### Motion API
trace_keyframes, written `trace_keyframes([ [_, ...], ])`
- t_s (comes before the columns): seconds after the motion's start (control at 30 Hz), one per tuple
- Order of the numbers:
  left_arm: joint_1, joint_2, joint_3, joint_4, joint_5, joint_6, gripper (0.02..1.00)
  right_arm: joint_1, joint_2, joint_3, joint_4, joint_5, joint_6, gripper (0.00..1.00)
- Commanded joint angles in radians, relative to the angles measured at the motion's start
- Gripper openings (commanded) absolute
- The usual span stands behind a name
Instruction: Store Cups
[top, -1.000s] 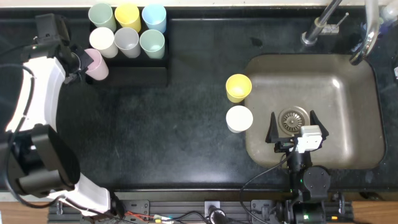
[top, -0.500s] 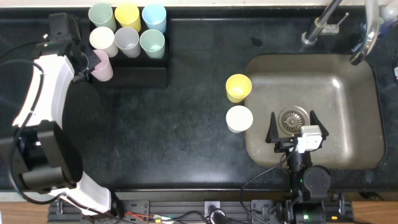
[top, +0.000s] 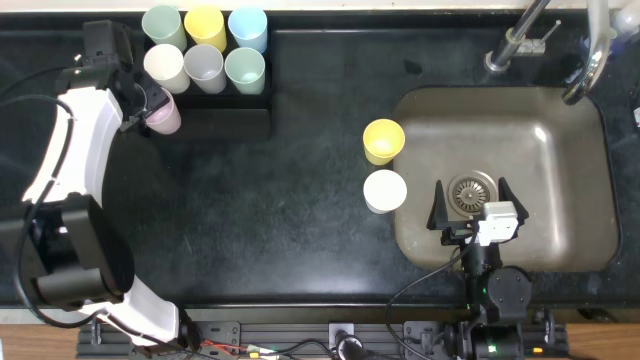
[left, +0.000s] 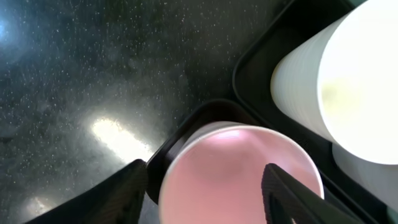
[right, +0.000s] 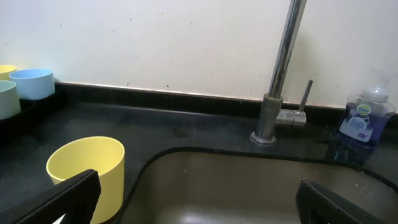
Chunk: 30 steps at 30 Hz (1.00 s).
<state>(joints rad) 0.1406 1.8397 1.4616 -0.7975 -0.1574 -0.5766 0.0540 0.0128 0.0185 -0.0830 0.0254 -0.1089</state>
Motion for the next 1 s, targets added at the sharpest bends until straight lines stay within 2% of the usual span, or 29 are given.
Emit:
trace_keyframes([
  [0.03,-0.005,-0.024,0.024,-0.019,0.018,-0.004,0.689,0.004,-0.008,-0.014,0.005,-0.006,-0.003,0.998],
  [0.13,-0.006,-0.082,0.024,-0.035,0.063,0.001,0.759,0.004,-0.008,-0.014,0.005,-0.006,-0.003,0.998],
  [0.23,-0.009,-0.154,0.024,-0.051,0.153,0.026,0.886,0.004,-0.008,-0.014,0.005,-0.007,-0.003,0.996],
  [0.3,-0.024,-0.198,0.024,-0.049,0.213,0.080,0.899,0.004,-0.008,-0.014,0.005,-0.006,-0.003,0.998],
  [0.43,-0.102,-0.256,0.025,-0.046,0.223,0.133,0.925,0.004,-0.008,-0.014,0.005,-0.007,-0.003,0.998],
  [0.63,-0.299,-0.249,0.053,-0.028,0.117,0.162,0.945,0.004,-0.008,-0.014,0.005,-0.006,-0.003,0.996],
  [0.87,-0.610,-0.096,0.104,0.018,-0.014,0.188,0.941,0.004,-0.008,-0.014,0.005,-0.006,-0.003,0.998],
  [1.0,-0.726,-0.021,0.129,0.025,-0.016,0.188,0.939,0.004,-0.008,-0.014,0.005,-0.006,-0.003,0.998],
])
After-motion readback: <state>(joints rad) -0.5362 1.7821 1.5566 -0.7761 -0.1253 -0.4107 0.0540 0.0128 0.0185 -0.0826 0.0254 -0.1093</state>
